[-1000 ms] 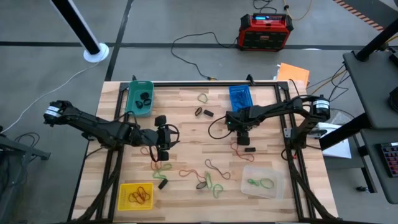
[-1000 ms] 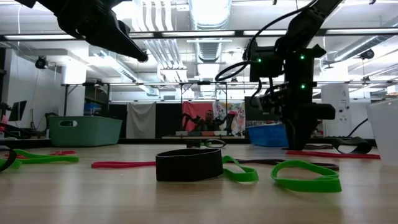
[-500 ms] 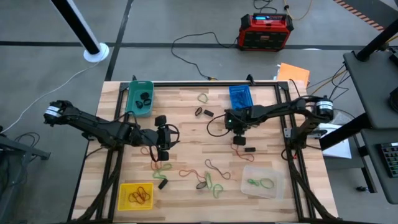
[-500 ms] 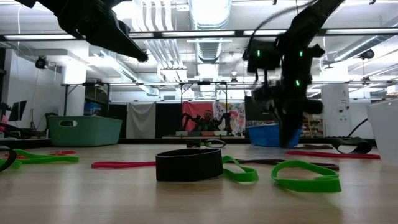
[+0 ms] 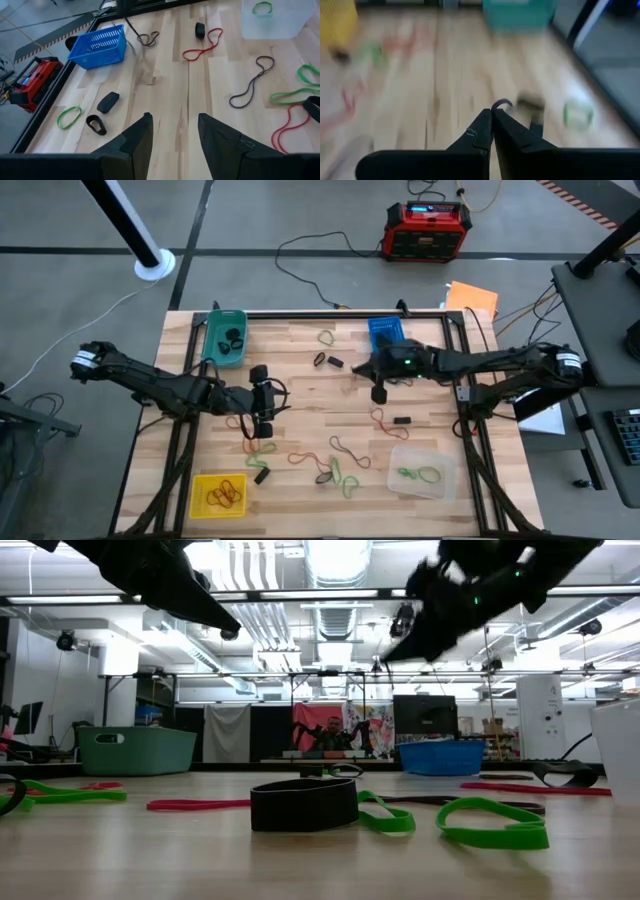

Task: Sort rubber bands into baskets
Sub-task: Put the thin black rubber band into the blue basket

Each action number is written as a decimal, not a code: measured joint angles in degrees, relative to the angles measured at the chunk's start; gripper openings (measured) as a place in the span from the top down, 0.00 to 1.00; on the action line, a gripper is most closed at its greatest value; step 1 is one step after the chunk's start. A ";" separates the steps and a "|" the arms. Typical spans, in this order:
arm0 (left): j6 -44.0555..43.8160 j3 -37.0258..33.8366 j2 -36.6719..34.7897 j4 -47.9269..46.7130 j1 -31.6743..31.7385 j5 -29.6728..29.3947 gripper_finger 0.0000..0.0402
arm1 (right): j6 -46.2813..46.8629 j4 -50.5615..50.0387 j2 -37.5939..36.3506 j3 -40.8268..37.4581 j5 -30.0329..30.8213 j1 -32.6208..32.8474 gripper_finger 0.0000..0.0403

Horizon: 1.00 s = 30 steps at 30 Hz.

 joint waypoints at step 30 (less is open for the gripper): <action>2.36 0.55 5.86 6.99 -0.01 -0.90 0.65 | 14.89 -13.56 -0.65 3.74 51.11 -5.10 0.98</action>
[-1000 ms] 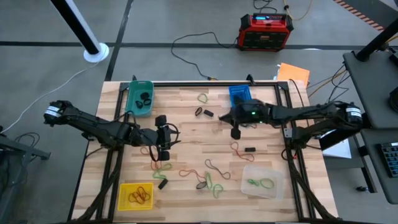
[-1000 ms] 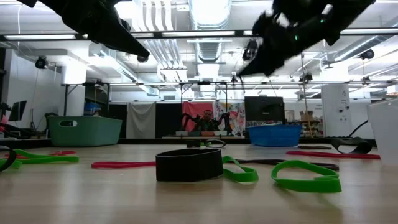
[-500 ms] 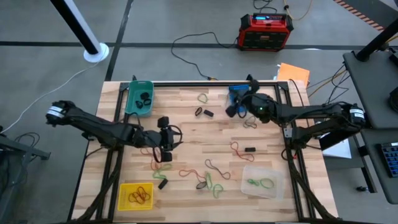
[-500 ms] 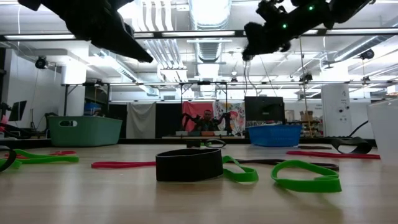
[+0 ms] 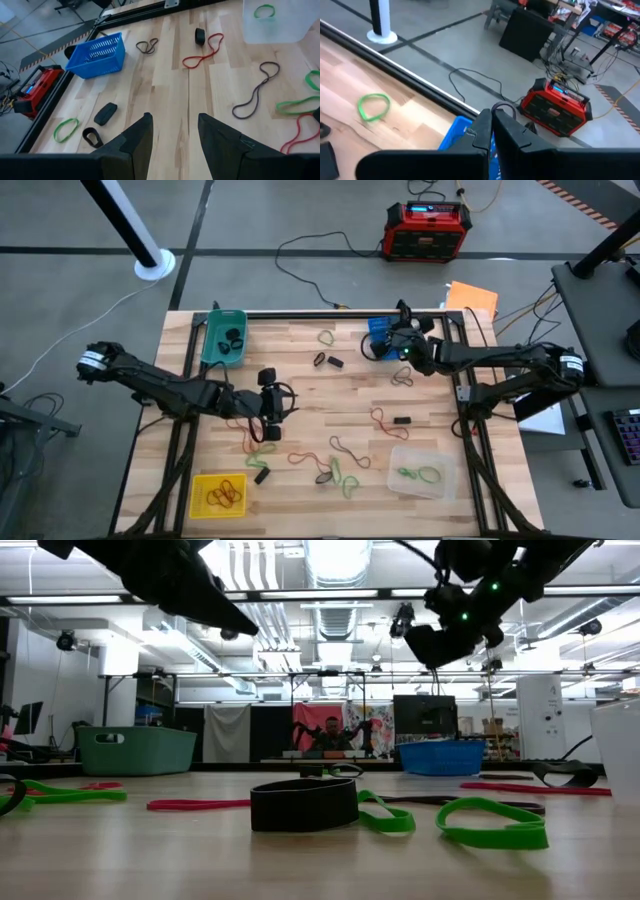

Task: Sort rubber bands into baskets
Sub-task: Put the thin black rubber band into the blue basket, then put the red rubber band into the yellow basket

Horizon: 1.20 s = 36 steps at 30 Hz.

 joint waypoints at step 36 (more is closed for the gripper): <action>-0.23 0.00 0.00 0.48 0.01 0.00 0.65 | 6.51 -3.71 0.38 -0.04 -3.06 -0.32 0.75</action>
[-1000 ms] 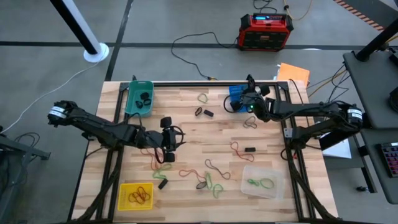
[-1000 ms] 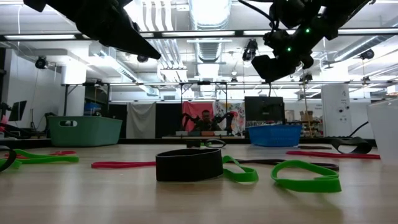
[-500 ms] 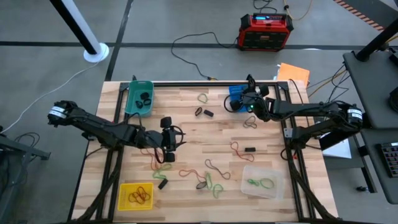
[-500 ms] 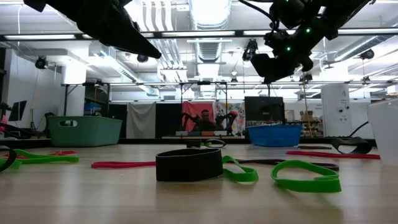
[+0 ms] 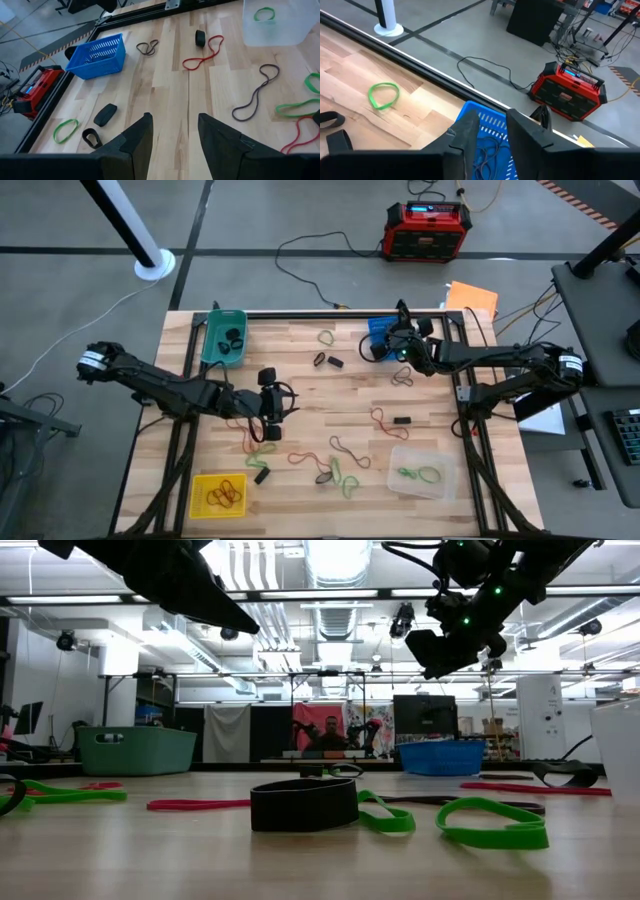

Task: Sort rubber bands into baskets
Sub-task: Put the red rubber band into the yellow basket

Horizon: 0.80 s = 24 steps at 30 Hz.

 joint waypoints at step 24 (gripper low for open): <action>-20.96 8.23 -1.77 -35.63 -0.38 14.56 0.65 | -0.37 0.00 -1.33 0.00 -15.51 8.33 0.80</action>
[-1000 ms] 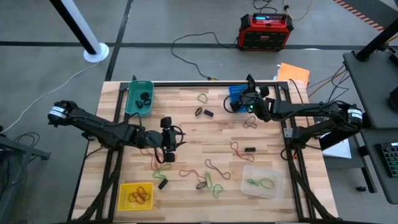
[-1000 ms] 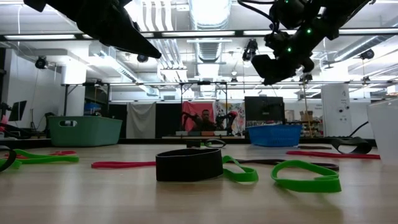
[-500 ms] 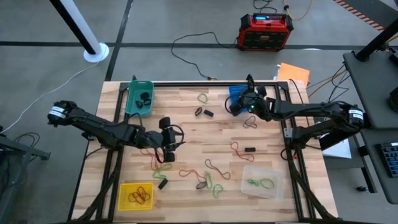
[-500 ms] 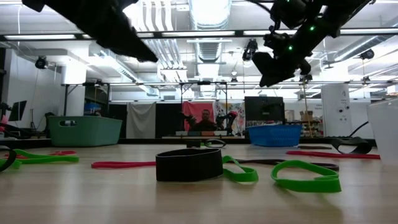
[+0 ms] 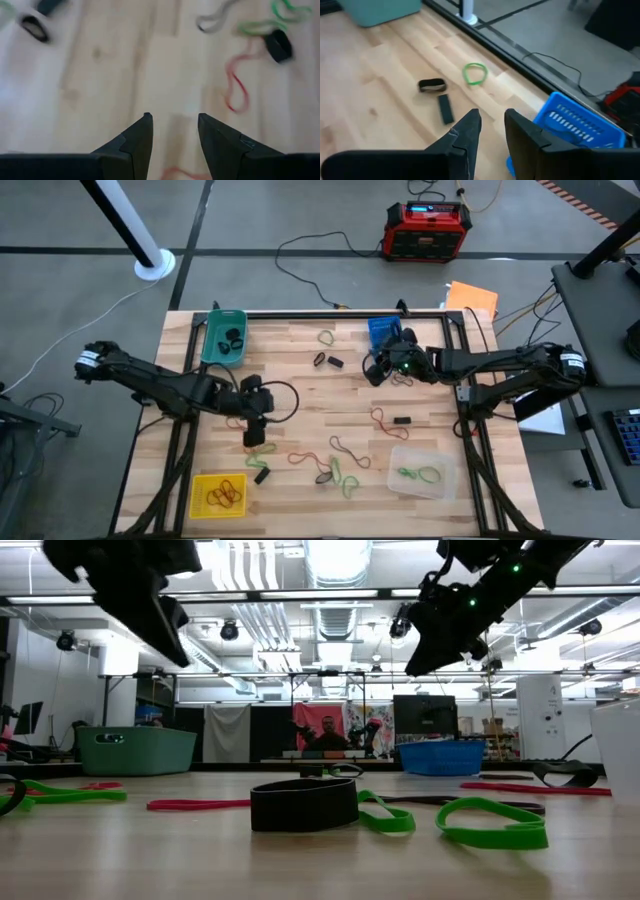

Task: Sort rubber bands into baskets
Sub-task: Put the red rubber band into the yellow basket

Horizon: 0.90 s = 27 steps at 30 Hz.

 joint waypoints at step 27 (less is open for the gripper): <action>12.04 -8.69 2.33 -1.19 -0.66 6.97 0.65 | 2.97 0.57 0.00 0.00 0.97 10.12 0.82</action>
